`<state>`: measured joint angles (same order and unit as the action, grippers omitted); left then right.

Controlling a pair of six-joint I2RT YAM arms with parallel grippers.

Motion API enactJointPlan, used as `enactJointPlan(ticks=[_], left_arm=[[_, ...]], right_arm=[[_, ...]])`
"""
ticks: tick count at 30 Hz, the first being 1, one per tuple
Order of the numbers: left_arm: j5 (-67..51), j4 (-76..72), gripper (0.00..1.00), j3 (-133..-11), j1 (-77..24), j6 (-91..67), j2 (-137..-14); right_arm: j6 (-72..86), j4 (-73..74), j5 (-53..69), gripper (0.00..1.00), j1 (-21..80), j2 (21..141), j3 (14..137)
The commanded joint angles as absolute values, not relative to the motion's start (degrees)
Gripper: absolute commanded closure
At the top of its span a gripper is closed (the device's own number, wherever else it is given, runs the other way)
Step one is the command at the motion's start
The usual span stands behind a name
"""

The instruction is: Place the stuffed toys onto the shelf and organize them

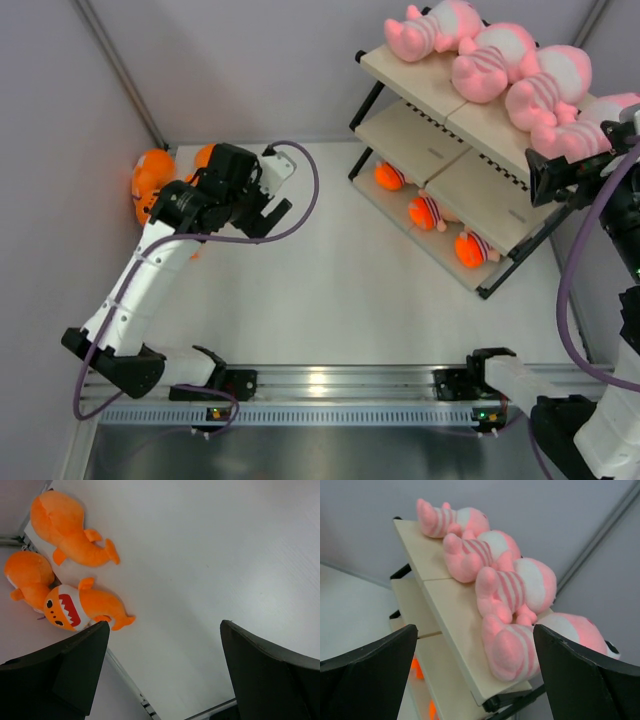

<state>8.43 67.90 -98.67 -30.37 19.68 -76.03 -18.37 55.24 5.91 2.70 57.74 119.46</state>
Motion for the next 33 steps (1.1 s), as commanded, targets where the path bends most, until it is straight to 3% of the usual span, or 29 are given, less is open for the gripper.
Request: enactJointPlan(ticks=[1, 8, 14, 21, 26, 30, 32, 33], left_arm=[[16.9, 59.5, 0.02, -90.4, -30.1, 21.7, -77.1], [12.1, 52.1, 0.03, -90.5, -17.5, 22.0, -89.4], [20.2, 42.6, 0.02, -97.4, -10.2, 22.4, -104.9], [25.0, 42.2, 0.02, -125.1, -1.9, 17.9, -132.2], [21.7, 41.7, 0.02, -132.1, -0.5, 17.6, -141.5], [25.6, 40.2, 0.02, -135.1, -0.4, 16.5, -145.6], [24.9, 40.0, 0.09, -134.7, -0.4, 16.4, -147.0], [24.4, 40.0, 0.21, -133.7, -0.4, 16.3, -147.3]], right_arm=[[-18.4, 53.2, 20.3, 0.01, 1.9, 59.1, 120.4], [-19.5, 52.5, 29.8, 0.01, 1.9, 61.5, 120.2], [-19.2, 49.5, 35.2, 0.01, 2.0, 61.9, 118.6], [-19.9, 47.8, 33.9, 0.01, 3.2, 59.8, 115.1], [-20.4, 47.5, 32.2, 0.01, 4.7, 58.9, 112.8], [-20.5, 47.8, 31.3, 0.01, 5.4, 59.0, 111.8], [-20.4, 47.8, 31.3, 0.01, 5.5, 58.8, 111.7], [-20.4, 48.0, 30.9, 0.01, 5.6, 58.6, 111.5]])
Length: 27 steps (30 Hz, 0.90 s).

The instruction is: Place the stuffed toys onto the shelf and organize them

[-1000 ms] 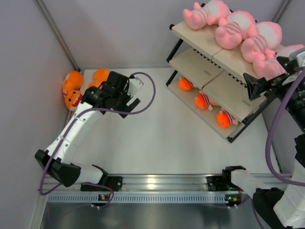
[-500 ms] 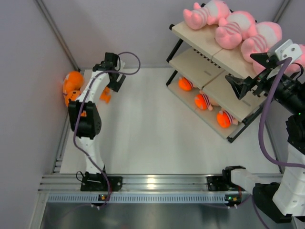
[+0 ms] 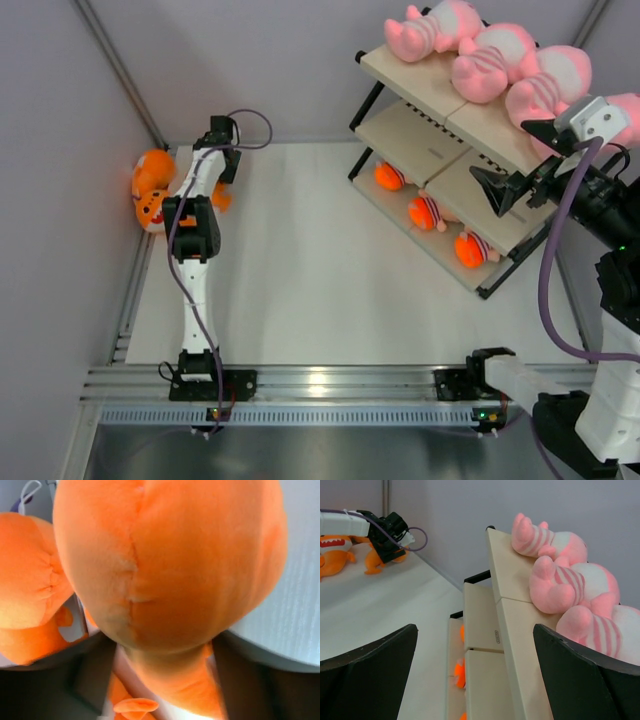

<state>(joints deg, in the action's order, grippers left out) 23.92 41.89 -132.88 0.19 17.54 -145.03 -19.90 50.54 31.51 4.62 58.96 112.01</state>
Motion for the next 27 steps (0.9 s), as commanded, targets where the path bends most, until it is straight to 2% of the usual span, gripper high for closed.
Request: enactJointPlan(ticks=[1, 2, 3, 4, 7, 11, 15, 17, 20, 23, 26, 27], left_arm=[[23.0, 40.2, 0.33, -132.8, -0.4, 16.1, -147.4], [21.9, 40.1, 0.66, -131.5, -0.4, 15.9, -146.2], [20.5, 40.2, 0.85, -127.9, -0.4, 14.8, -145.1], [16.7, 40.2, 1.00, -126.1, -0.4, 14.0, -141.9], [7.2, 40.2, 1.00, -117.2, -0.4, 11.3, -131.6], [-15.7, 40.3, 1.00, -104.9, -0.4, 8.2, -116.0], [-27.3, 44.0, 1.00, -99.3, -1.3, 8.8, -102.9], [-31.4, 45.6, 1.00, -97.0, -2.2, 10.3, -96.0], [-40.0, 48.4, 1.00, -94.5, -2.5, 12.4, -87.8], [-47.8, 51.5, 1.00, -95.3, -2.6, 12.7, -81.2], [-60.4, 56.8, 1.00, -102.7, -2.5, 9.8, -78.7], [-64.0, 57.0, 1.00, -104.5, -2.5, 8.0, -78.6]], right_arm=[[-20.4, 47.9, 30.9, 0.01, 5.8, 58.5, 111.5], [-20.2, 47.9, 30.6, 0.00, 5.8, 58.5, 111.4], [-20.0, 48.0, 30.5, 0.01, 5.9, 58.5, 111.5], [-19.9, 48.2, 30.6, 0.01, 6.1, 58.5, 111.5], [-19.4, 48.4, 31.1, 0.01, 6.5, 58.8, 111.9], [-15.3, 48.6, 31.4, 0.04, 6.9, 60.8, 114.6], [-10.6, 47.8, 36.3, 0.10, 8.1, 64.2, 117.2], [-9.7, 46.0, 33.0, 0.10, 10.0, 65.5, 117.0], [-11.5, 45.2, 22.3, 0.10, 20.4, 68.4, 117.4], [-11.3, 41.3, 14.4, 0.10, 38.9, 74.3, 118.0], [-9.6, 32.7, 14.7, 0.10, 47.6, 78.2, 112.8], [-8.4, 24.2, 14.9, 0.09, 52.2, 78.3, 110.3]])
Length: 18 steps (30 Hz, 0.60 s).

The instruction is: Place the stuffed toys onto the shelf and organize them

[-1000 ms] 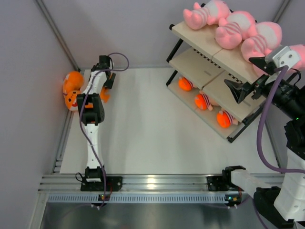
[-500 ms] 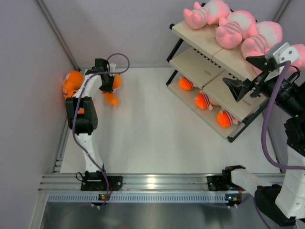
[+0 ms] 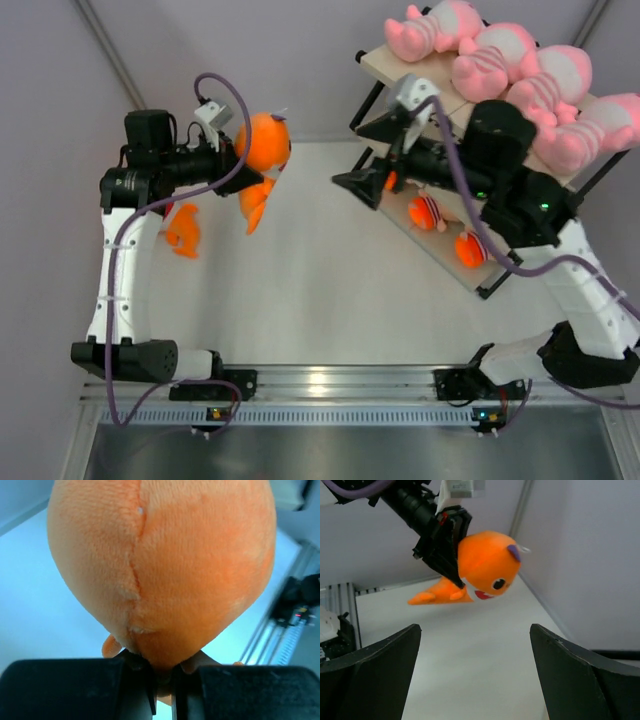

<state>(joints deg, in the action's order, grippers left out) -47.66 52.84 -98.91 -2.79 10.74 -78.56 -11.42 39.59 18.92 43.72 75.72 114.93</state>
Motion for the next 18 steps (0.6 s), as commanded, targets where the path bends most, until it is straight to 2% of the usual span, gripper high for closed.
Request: enactJointPlan(ticks=[1, 4, 10, 12, 13, 14, 18], left_arm=[[-69.2, 57.0, 1.00, -106.0, -2.5, 6.3, -78.0], [-75.3, 57.0, 1.00, -111.1, -2.5, 0.4, -78.0], [-77.3, 57.0, 1.00, -110.2, -2.5, -2.8, -75.6], [-78.0, 57.0, 1.00, -110.8, -2.5, -4.1, -75.5], [-78.2, 57.0, 1.00, -111.6, -2.5, -4.6, -75.7], [-78.7, 57.1, 1.00, -112.0, -2.5, -5.4, -75.8], [-78.7, 57.0, 1.00, -112.5, -2.5, -6.6, -75.1]], right_arm=[[-7.1, 20.7, 15.1, 0.09, 54.3, 78.4, 107.9], [-2.1, 10.7, 12.8, 0.09, 60.9, 78.9, 102.1], [7.7, -6.0, 4.8, 0.13, 65.3, 73.4, 86.3], [1.0, -6.9, 1.9, 0.13, 69.1, 73.0, 82.0], [-8.2, -6.6, 0.0, 0.13, 71.3, 72.9, 80.7], [-13.0, -6.4, -6.6, 0.11, 76.6, 73.0, 80.0], [-29.2, -11.0, -22.3, 0.09, 85.4, 75.0, 76.7]])
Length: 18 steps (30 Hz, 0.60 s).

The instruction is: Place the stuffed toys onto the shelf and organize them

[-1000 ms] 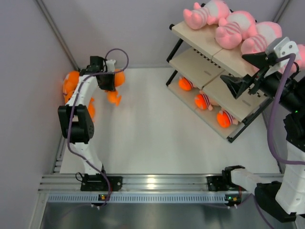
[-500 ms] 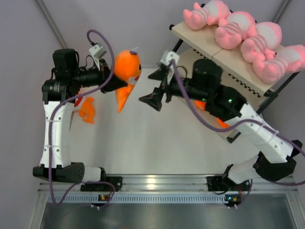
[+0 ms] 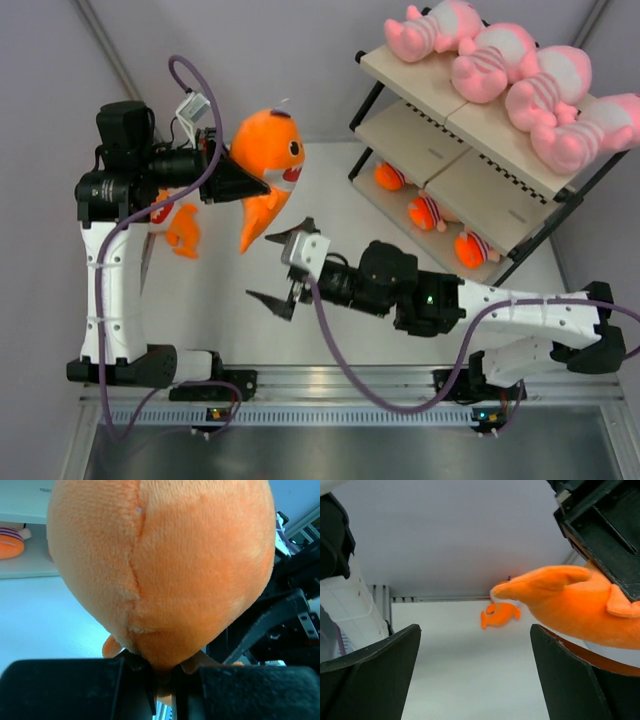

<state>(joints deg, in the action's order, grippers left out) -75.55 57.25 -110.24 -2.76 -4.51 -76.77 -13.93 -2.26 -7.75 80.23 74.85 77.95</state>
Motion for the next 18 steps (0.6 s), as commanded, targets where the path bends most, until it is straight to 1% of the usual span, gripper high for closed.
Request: enactJointPlan(ticks=[1, 3, 7, 9, 14, 18], left_arm=[[-78.9, 57.0, 1.00, -111.8, -2.5, -6.9, -74.9], [-79.4, 57.0, 1.00, -111.3, -2.5, -7.4, -74.3], [-78.5, 57.0, 1.00, -110.7, -2.5, -7.5, -73.5], [-79.0, 57.1, 1.00, -110.6, -2.5, -7.7, -73.7], [-79.1, 57.0, 1.00, -110.8, -2.5, -8.2, -74.4], [-78.8, 57.1, 1.00, -109.3, -2.5, -7.6, -74.1]], right_arm=[[-33.2, -13.0, -24.9, 0.09, 85.9, 75.9, 75.6], [-37.1, -20.7, -30.0, 0.07, 86.2, 76.5, 73.7], [-43.8, -24.0, -38.2, 0.07, 86.1, 80.3, 77.2], [-45.8, -27.7, -39.7, 0.07, 86.1, 81.2, 77.5], [-50.8, -31.4, -42.4, 0.07, 86.1, 84.5, 78.9], [-51.9, -34.5, -45.4, 0.10, 86.0, 86.7, 80.6]])
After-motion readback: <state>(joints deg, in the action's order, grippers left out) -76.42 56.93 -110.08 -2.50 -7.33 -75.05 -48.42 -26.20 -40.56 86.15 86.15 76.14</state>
